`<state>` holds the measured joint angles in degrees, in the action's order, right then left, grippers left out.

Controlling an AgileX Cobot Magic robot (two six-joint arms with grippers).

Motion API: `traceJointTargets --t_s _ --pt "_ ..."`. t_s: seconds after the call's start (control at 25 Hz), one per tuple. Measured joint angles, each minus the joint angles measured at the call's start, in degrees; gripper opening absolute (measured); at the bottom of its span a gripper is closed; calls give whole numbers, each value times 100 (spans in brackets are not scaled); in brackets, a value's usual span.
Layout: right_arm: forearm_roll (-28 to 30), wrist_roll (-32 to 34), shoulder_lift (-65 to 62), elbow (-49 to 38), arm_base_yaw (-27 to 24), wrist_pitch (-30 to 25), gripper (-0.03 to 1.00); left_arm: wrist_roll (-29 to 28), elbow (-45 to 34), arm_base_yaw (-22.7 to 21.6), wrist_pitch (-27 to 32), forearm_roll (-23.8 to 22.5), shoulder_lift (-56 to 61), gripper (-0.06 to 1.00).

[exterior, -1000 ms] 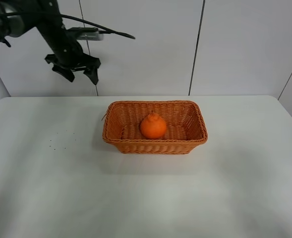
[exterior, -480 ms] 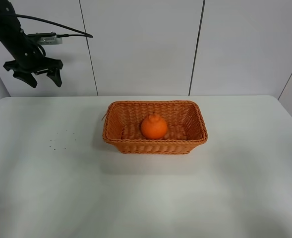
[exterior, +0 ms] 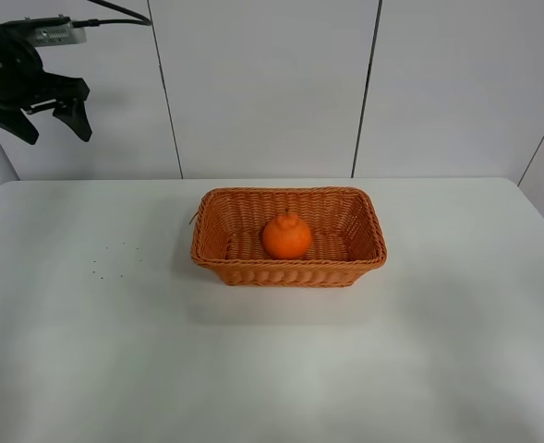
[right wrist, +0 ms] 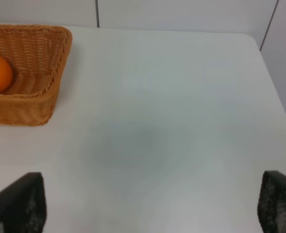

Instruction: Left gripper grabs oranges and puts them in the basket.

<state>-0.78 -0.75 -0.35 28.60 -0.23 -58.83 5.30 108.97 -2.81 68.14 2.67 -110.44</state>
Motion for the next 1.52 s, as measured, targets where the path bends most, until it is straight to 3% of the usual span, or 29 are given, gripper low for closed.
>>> traceJointTargets --t_s 0.72,0.96,1.2,1.52 --pt "0 0 0 0 0 0 69 -2 -5526 0 -35 1 5028 87" --pt "0 0 0 0 0 0 69 -7 -7098 0 -601 1 6911 87" --pt "0 0 0 0 0 0 69 -9 -7992 0 -773 1 8688 87" --pt "0 0 0 0 0 0 69 -14 -8068 0 -760 1 10274 87"
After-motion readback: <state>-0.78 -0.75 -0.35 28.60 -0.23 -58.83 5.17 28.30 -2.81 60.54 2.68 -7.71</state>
